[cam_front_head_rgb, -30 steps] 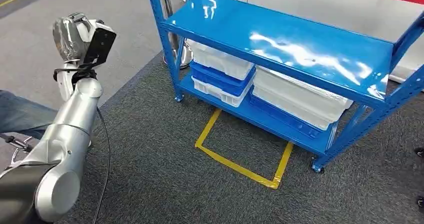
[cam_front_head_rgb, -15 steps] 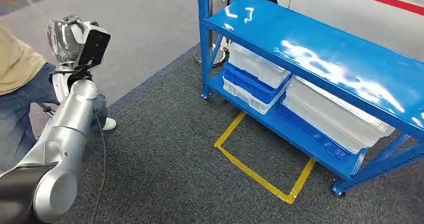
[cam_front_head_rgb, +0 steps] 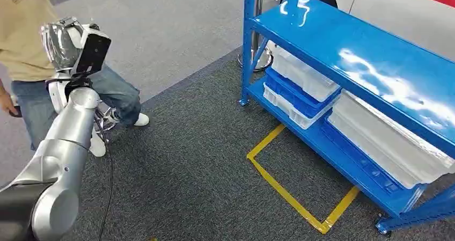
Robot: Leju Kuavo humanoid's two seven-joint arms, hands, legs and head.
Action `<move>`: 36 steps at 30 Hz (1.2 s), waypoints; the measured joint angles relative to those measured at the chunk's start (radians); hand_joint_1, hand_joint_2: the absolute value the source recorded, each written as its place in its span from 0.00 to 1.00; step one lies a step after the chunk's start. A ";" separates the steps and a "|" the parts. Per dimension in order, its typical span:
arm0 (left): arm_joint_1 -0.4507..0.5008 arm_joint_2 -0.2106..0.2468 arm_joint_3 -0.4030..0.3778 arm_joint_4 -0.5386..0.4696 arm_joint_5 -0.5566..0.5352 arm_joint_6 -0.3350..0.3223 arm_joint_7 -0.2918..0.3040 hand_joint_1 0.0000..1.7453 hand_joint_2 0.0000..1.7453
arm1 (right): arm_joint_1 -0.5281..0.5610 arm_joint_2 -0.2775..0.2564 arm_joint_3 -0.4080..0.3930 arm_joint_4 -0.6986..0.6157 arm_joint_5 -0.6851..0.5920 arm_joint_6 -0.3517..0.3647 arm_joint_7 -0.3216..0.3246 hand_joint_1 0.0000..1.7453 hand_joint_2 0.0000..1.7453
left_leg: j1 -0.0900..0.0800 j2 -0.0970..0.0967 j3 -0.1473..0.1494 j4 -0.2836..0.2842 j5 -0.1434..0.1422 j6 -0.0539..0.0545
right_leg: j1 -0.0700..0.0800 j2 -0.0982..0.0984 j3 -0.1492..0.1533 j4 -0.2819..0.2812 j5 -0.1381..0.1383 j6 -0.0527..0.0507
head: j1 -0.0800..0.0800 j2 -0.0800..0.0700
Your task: Take the parts from the cabinet and place them on the table.
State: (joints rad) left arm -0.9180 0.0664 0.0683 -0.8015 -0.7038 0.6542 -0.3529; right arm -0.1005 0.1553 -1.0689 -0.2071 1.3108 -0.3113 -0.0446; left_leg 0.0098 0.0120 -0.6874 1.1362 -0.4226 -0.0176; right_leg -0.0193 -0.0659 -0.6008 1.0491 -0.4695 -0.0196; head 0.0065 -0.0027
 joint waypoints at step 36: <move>-0.019 0.023 0.001 0.014 -0.011 -0.059 0.016 1.00 1.00 | -0.007 0.005 0.001 0.000 0.009 0.002 -0.010 0.00 0.00 | -0.019 0.026 0.043 -0.114 0.023 0.035 | 0.011 -0.062 0.036 -0.016 -0.020 0.027 | -0.005 0.000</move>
State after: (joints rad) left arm -0.9375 0.0889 0.0690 -0.7877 -0.7149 0.5951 -0.3368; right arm -0.1078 0.1598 -1.0677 -0.2071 1.3199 -0.3094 -0.0542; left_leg -0.0096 0.0384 -0.6440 1.0226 -0.4001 0.0174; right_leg -0.0088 -0.1281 -0.5651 1.0333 -0.4892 0.0077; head 0.0015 -0.0027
